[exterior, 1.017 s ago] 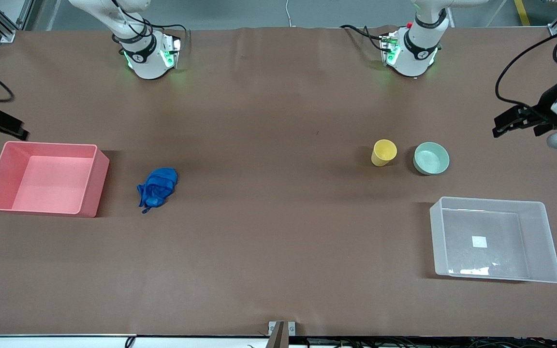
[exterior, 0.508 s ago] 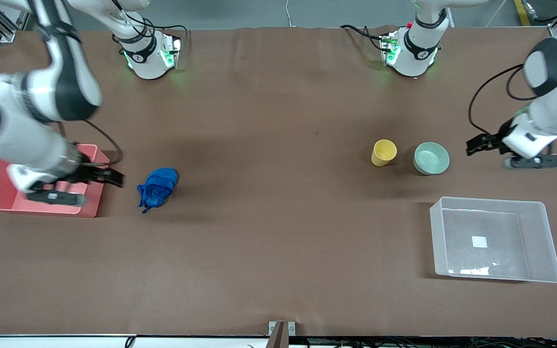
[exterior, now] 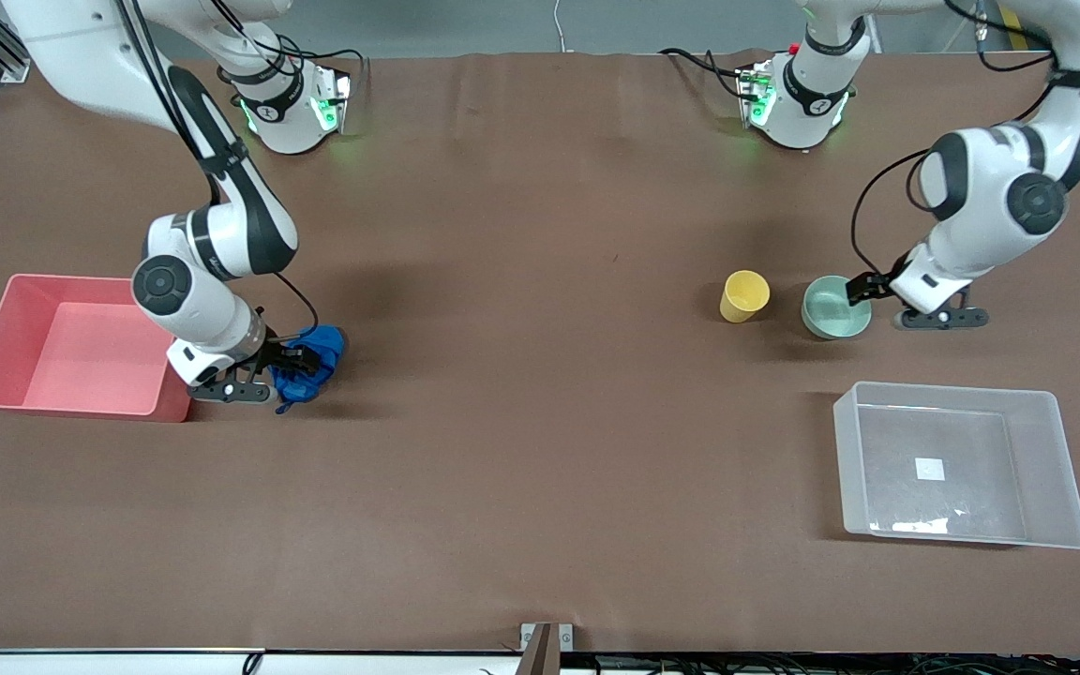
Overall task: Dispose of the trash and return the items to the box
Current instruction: 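Grasp the blue cloth with the right gripper while the left gripper grasps the bowl, then carry the blue cloth into the pink bin while the left gripper carries the bowl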
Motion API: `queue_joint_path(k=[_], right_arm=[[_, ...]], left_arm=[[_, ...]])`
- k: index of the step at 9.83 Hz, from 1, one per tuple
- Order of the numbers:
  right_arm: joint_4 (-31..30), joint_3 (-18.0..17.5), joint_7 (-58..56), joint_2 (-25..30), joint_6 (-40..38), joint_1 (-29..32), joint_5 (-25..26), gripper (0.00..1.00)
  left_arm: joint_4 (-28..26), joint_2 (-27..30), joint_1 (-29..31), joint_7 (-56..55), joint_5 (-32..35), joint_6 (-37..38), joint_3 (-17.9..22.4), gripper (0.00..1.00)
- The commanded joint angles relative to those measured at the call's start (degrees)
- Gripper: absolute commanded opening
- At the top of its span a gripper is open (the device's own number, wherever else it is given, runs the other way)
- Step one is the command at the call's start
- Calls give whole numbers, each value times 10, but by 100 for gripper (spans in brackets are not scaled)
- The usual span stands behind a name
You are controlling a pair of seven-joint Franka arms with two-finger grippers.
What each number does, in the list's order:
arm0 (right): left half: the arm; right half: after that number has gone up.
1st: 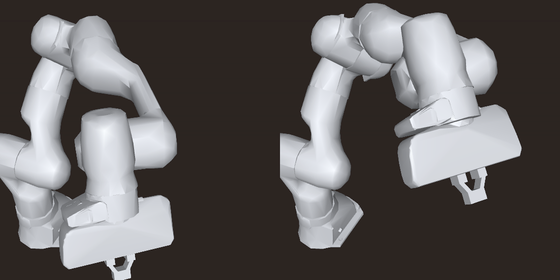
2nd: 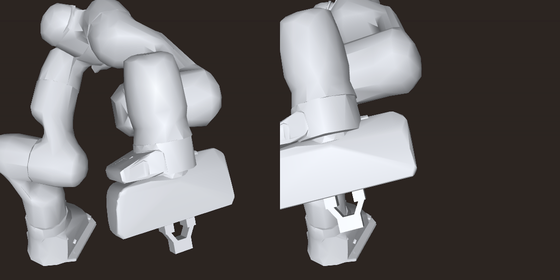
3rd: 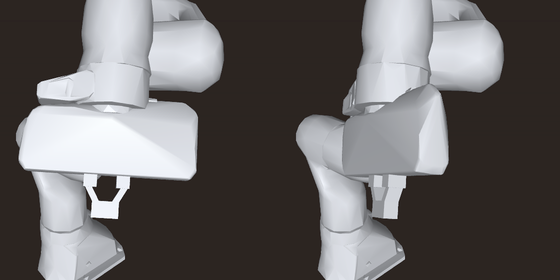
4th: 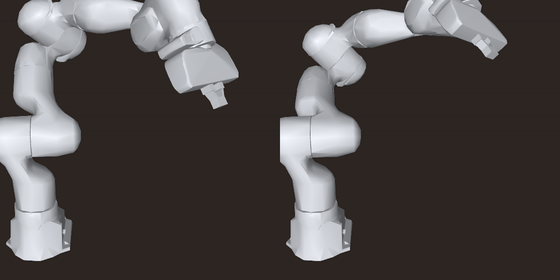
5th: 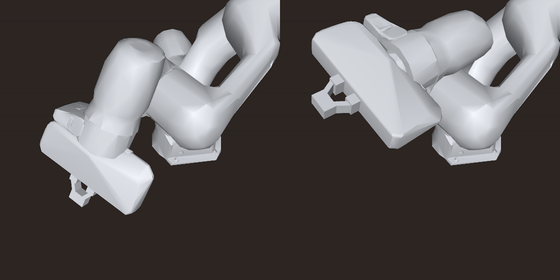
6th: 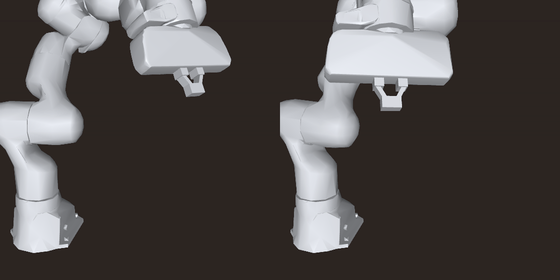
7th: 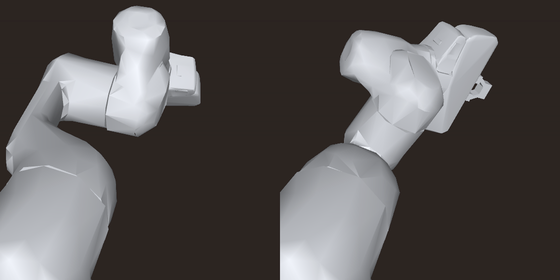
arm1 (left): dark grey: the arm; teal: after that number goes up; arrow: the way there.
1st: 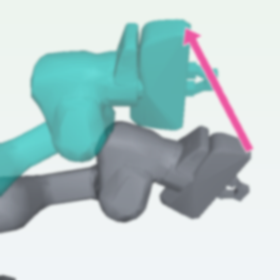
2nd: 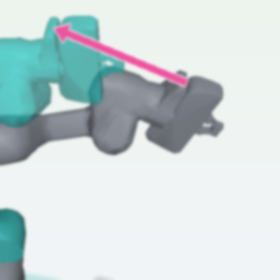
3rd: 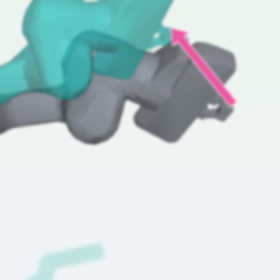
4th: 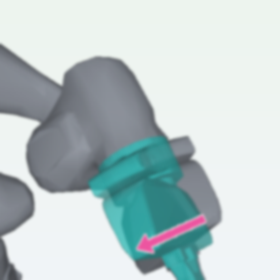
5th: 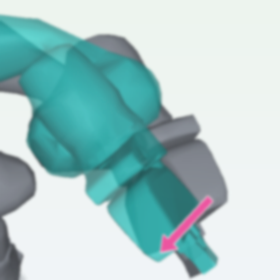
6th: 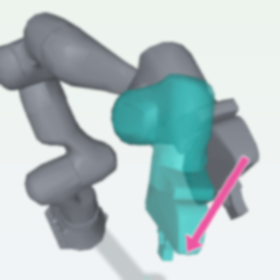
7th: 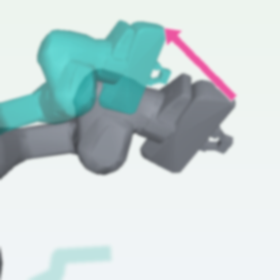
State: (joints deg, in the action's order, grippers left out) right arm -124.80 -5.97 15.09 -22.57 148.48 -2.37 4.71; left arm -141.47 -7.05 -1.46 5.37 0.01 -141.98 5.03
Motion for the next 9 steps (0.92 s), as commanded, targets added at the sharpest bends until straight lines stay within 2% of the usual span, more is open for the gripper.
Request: queue_joint_path(k=[1, 2, 3, 4, 5, 6, 7, 8, 9], right_arm=[[-12, -4, 7, -16, 24, 4, 13, 100], [-13, -4, 7, -21, 24, 3, 14, 100], [-13, -4, 6, -28, 24, 3, 14, 96], [-13, -4, 6, -29, 19, 2, 14, 72], [-12, -4, 6, -29, 17, 2, 14, 39], [-8, -4, 10, -29, 16, 4, 13, 9], [-4, -5, 19, -29, 16, 5, 13, 1], [4, -5, 34, -29, 10, 2, 13, 1], [25, -6, 53, -23, -26, 0, 13, 1]], left_arm=[[-1, -49, 20, 21, 10, -23, -1, 90], [-6, -68, 19, 23, 10, -52, -1, 85], [-6, -79, 20, 23, 10, -68, -1, 75], [-6, -84, 22, 24, 10, -71, -1, 51], [-6, -84, 22, 24, 8, -71, -1, 25], [-6, -84, 22, 24, 6, -71, -2, 8], [-6, -79, 21, 24, 6, -68, -2, 1], [-7, -66, 21, 24, 6, -61, -2, 0], [-7, -41, 21, 25, 6, -34, -3, 0]])
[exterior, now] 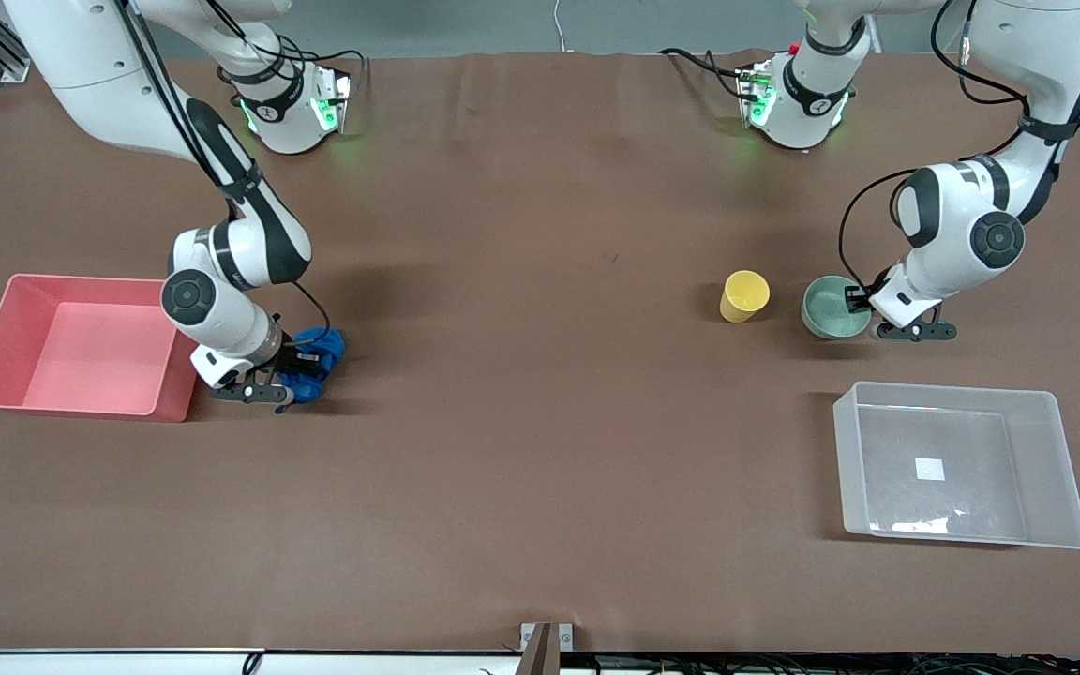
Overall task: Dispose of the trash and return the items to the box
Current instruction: 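Carry the blue cloth into the pink bin while the left gripper carries the bowl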
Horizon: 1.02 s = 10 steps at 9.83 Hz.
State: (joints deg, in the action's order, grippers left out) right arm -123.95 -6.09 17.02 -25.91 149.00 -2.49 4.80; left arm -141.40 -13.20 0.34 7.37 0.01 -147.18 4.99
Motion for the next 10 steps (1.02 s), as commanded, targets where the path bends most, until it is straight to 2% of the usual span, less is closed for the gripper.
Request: queue_joint_path(k=[1, 3, 5, 6, 7, 9, 10], right_arm=[[60, -7, 51, 27, -118, -1, 11, 1], [159, -6, 51, 72, -303, 5, 6, 1], [253, 2, 11, 116, -454, 30, 5, 1], [285, 36, -62, 131, -509, 41, 5, 1], [286, 89, -153, 148, -523, 42, 5, 1], [261, 188, -303, 155, -514, 43, 5, 1], [233, 216, -340, 153, -470, 46, 5, 1]], left_arm=[[-4, 55, 1, 6, 6, 61, -3, 0], [54, 97, -2, 17, -4, 155, -5, 0], [185, 79, -3, 18, -27, 269, -4, 0], [264, 39, 0, 18, -34, 281, -2, 0], [340, -18, 3, 18, -35, 281, -1, 0], [499, -137, 4, 18, -58, 284, 13, 0], [557, -182, 5, 22, -75, 284, 19, 0]])
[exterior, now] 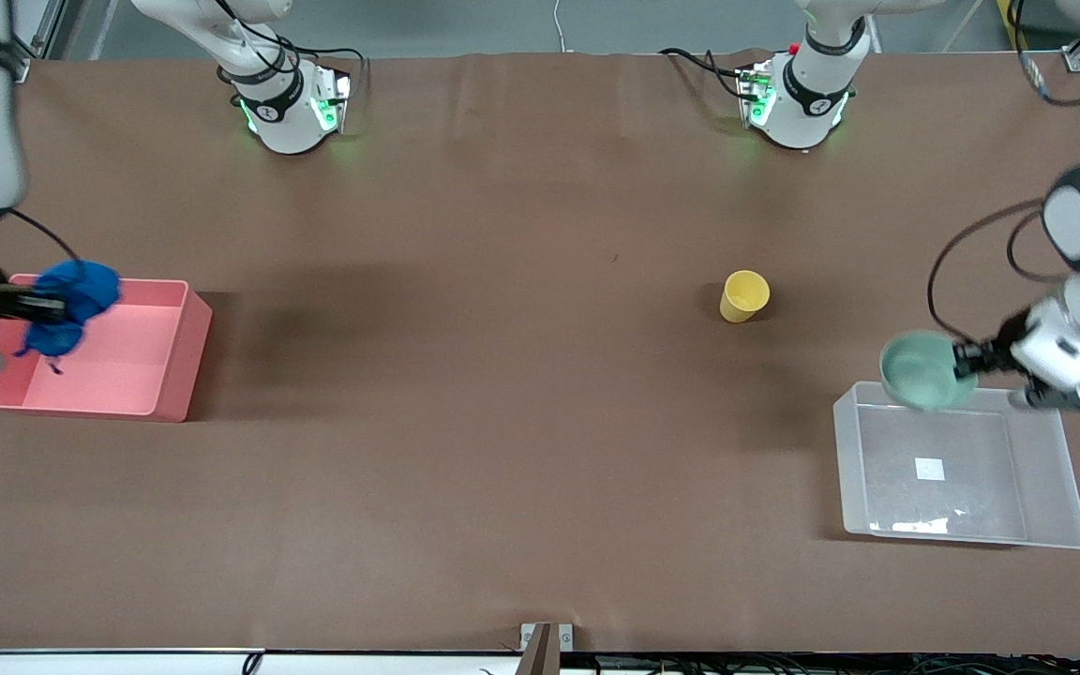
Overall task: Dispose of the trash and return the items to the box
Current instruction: 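Carry the blue cloth into the pink bin while the left gripper carries the bowl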
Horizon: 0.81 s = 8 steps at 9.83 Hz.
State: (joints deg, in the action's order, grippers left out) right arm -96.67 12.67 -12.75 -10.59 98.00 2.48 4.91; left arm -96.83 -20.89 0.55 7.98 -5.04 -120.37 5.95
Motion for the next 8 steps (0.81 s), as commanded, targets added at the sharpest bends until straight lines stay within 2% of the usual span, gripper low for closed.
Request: queue_joint_path(k=[1, 3, 4, 5, 7, 8], right_arm=[[-103, 37, -55, -2, 126, 6, 3, 1], [-225, 39, -58, -8, 306, 17, 3, 2], [-261, 39, -58, -31, 377, 22, 3, 2], [-280, 38, -57, -52, 433, 24, 2, 2], [-295, 38, -57, -99, 488, 24, -23, 6], [-300, 37, -57, -109, 492, 21, -35, 23]], left_arm=[[133, -139, 1, 30, -32, 16, 32, 0], [166, -199, 2, 59, -57, 8, 39, 0], [162, -213, 2, 61, -58, -2, 39, 0], [161, -226, 2, 64, -59, -19, 40, 1], [135, -235, 7, 68, -60, -60, 39, 1], [136, -247, 5, 67, -60, -74, 39, 1]])
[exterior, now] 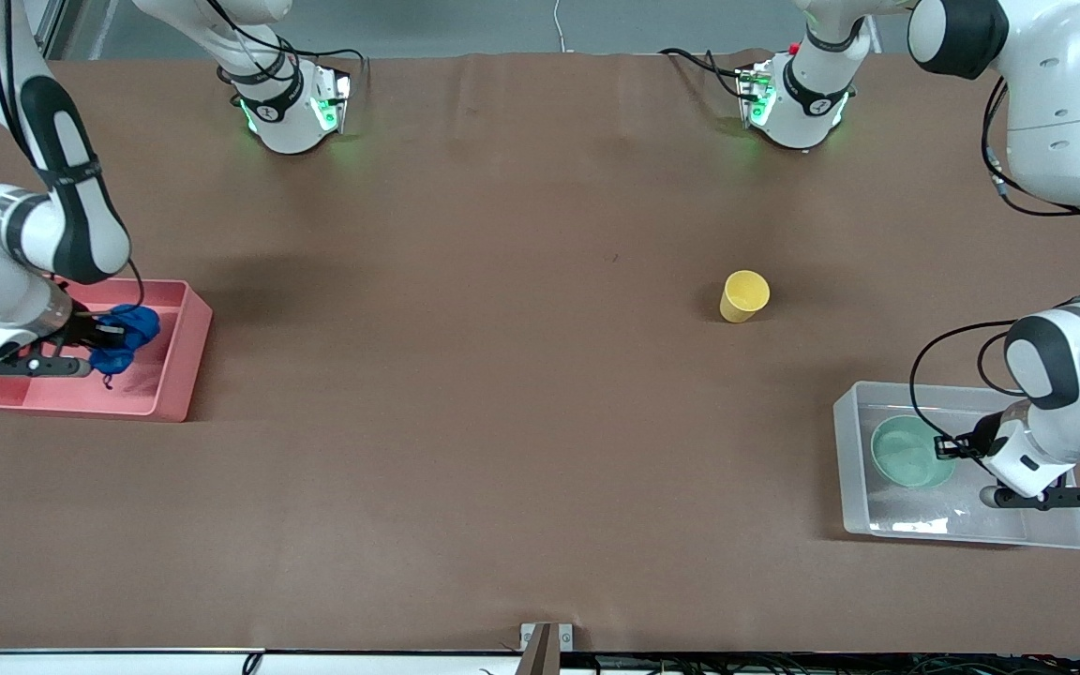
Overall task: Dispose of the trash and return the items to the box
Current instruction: 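Release the cloth in the pink bin while the left gripper releases the bowl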
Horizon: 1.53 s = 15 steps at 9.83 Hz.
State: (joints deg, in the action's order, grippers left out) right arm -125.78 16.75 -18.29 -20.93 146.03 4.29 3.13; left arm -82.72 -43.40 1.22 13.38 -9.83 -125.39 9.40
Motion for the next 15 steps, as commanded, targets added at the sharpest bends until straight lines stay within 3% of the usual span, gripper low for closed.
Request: queue_joint_path(k=[1, 3, 4, 5, 6, 8, 10, 12, 13, 15], right_arm=[[-7, -4, -2, -16, 24, 2, -18, 42], [-8, -6, 3, -24, 42, -2, -18, 100], [-4, -6, 1, -14, 23, -2, -18, 100], [10, -7, 2, 31, -45, -5, -18, 100], [46, -8, 4, 82, -149, -10, -18, 100], [159, -18, 17, 134, -327, -10, -19, 100], [269, -59, 130, 163, -477, -15, -20, 100], [291, -107, 218, 220, -501, -13, -24, 100], [307, -115, 224, 239, -530, -12, -36, 100], [408, -113, 212, 238, -621, 4, -58, 100]], left_arm=[[-5, -27, -2, 3, -12, -34, 3, 4], [-5, -20, -4, 0, -12, -35, 1, 24], [-4, -9, -3, 1, -12, -35, 0, 48], [-9, 22, -5, 2, -5, -29, -1, 80], [-43, 87, -7, 2, -4, -11, -1, 82], [-136, 224, -20, 2, 7, 0, -1, 95], [-244, 375, -21, -69, 82, 48, -52, 99], [-353, 498, -19, -149, 113, 61, -96, 99], [-409, 535, -22, -162, 113, 61, -110, 99], [-500, 575, -25, -165, 102, 40, -116, 99]])
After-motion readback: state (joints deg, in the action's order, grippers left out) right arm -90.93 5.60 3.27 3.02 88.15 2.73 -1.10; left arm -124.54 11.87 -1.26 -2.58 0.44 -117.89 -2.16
